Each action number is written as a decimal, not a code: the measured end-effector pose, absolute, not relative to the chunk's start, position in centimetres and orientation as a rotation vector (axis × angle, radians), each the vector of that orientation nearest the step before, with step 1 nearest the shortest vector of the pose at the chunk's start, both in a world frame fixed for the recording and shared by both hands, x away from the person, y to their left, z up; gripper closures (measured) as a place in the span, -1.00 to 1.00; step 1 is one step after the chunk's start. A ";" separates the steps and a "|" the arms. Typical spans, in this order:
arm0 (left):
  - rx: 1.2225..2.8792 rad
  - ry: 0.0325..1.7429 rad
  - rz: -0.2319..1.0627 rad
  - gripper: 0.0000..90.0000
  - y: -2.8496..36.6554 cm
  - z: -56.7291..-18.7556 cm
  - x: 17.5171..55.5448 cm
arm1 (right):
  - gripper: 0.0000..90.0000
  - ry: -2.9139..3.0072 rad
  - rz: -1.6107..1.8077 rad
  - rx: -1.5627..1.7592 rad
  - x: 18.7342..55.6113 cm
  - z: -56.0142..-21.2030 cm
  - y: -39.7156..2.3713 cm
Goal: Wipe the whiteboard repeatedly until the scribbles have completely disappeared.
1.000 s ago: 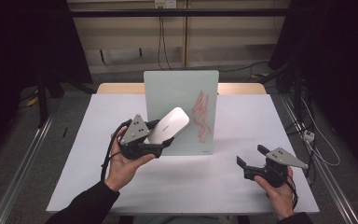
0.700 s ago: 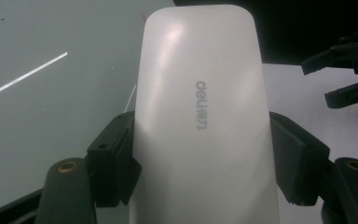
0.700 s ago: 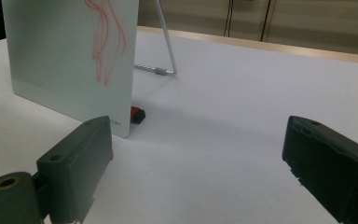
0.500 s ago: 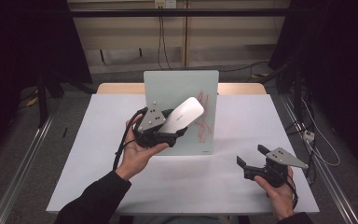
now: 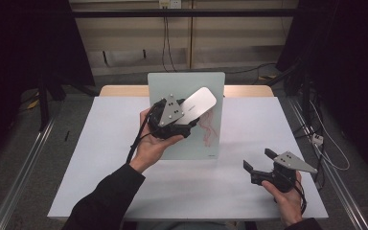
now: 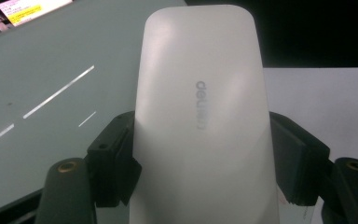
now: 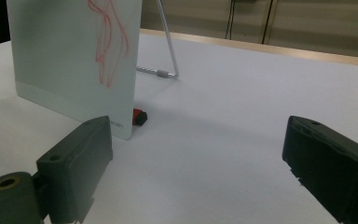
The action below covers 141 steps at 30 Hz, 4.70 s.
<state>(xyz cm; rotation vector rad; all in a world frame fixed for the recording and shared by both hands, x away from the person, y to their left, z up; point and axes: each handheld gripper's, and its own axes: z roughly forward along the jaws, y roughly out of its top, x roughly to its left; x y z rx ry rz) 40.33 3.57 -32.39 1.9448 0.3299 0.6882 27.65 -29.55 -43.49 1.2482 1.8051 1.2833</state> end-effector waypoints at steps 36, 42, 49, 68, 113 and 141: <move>2.101 0.272 0.650 -0.31 0.4 -36.4 39.4 | -0.82 1.801 1.293 1.249 27.6 -43.4 -29.6; 2.050 0.301 0.702 -0.31 0.8 -34.2 40.2 | -0.82 1.800 1.294 1.246 27.6 -43.4 -29.6; 1.977 0.320 0.797 -0.32 0.5 -32.1 41.0 | -0.82 1.800 1.303 1.251 27.6 -43.4 -29.7; 2.070 0.285 0.703 -0.31 -0.7 -34.3 40.1 | -0.82 1.797 1.304 1.246 27.6 -43.4 -29.7; 2.192 0.245 0.600 -0.31 -2.0 -36.9 39.3 | -0.82 1.801 1.305 1.238 27.6 -43.4 -29.6; 2.276 0.127 0.635 -0.31 -3.0 -39.9 37.8 | -0.82 1.802 1.305 1.230 27.6 -43.4 -29.7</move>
